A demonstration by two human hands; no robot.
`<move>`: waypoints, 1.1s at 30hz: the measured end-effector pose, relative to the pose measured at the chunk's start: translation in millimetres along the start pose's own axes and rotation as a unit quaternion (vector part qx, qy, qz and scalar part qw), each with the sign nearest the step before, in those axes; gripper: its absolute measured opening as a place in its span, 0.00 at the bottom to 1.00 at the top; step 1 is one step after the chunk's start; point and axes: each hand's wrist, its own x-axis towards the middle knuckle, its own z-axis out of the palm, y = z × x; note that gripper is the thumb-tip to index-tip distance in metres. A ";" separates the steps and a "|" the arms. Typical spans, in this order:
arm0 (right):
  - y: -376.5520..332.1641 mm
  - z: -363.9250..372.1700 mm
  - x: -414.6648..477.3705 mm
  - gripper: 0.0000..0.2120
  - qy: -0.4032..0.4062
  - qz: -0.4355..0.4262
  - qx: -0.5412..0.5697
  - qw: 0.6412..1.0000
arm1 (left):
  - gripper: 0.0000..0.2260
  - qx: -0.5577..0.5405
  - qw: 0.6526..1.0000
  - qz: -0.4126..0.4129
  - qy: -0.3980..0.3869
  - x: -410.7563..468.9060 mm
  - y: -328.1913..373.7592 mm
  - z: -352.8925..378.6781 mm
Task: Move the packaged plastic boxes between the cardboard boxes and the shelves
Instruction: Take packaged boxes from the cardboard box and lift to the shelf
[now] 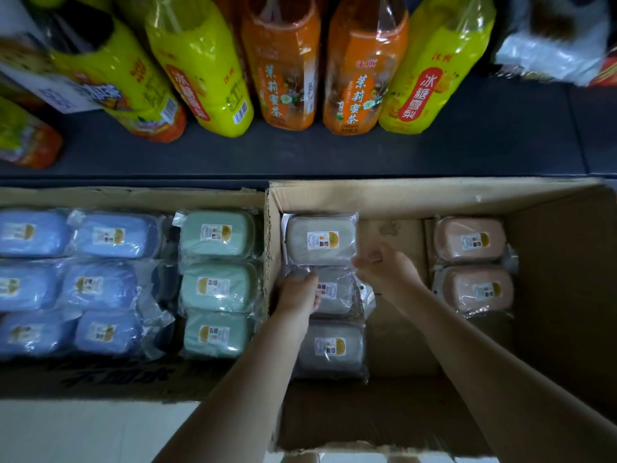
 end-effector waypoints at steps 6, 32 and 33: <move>-5.8 -46.0 -71.3 0.18 -0.024 -0.036 -0.196 0.980 | 0.10 0.386 0.888 0.242 -0.068 -76.7 5.9 -34.1; -94.5 -348.2 -455.6 0.19 0.263 -0.264 -0.488 0.789 | 0.14 0.606 0.492 0.592 0.200 -570.1 104.8 -69.0; -97.5 -357.1 -470.0 0.19 0.275 -0.268 -0.486 0.785 | 0.15 0.612 0.470 0.599 0.212 -588.5 105.5 -69.5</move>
